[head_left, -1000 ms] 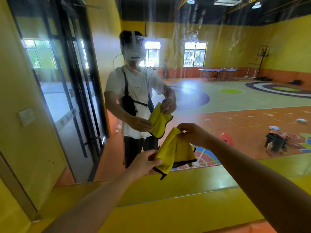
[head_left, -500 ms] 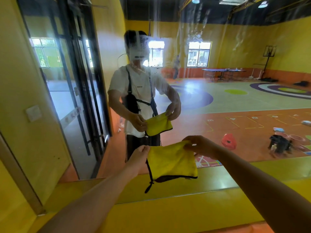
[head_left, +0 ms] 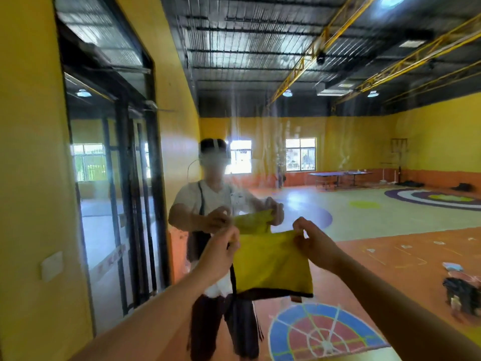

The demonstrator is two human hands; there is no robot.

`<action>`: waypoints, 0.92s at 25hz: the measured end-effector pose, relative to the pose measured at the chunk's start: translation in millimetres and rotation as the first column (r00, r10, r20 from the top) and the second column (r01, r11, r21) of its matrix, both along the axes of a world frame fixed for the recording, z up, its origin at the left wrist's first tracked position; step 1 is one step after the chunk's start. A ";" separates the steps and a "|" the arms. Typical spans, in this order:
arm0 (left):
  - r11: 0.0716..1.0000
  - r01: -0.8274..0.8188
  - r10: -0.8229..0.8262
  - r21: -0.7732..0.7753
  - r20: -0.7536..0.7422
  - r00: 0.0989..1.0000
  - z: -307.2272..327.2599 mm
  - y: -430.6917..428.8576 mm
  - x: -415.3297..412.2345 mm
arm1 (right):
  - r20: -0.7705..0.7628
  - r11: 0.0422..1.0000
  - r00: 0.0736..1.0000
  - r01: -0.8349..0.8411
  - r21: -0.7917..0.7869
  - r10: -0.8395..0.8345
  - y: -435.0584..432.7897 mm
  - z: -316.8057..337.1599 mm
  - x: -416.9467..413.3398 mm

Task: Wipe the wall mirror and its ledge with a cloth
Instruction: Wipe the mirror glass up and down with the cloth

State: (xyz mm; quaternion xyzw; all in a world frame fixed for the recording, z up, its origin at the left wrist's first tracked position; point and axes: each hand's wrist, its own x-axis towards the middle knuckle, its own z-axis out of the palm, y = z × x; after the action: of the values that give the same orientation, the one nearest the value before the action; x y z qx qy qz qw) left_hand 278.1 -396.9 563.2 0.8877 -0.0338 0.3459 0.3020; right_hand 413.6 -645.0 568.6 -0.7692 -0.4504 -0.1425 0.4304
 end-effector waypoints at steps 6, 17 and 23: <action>0.923 -0.244 0.115 0.299 0.391 0.913 154.7 6.7 53.1 | 0.191 0.970 0.961 0.166 0.179 -0.200 25.6 156.0 31.3; 0.473 -0.867 0.477 0.158 0.781 0.403 369.0 16.7 104.0 | 0.557 0.806 0.583 0.451 0.383 -0.591 117.4 377.6 47.3; 0.615 -0.727 0.260 0.306 0.791 0.553 345.9 33.2 127.1 | 0.781 0.921 0.488 0.212 0.328 -0.390 150.0 341.4 71.0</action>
State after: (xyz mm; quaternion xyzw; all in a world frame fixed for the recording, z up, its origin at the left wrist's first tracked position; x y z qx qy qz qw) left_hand 405.1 -363.8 909.1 0.7094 0.0179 0.6879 -0.1522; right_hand 484.6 -495.0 910.0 -0.6305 -0.4420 -0.6050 0.2026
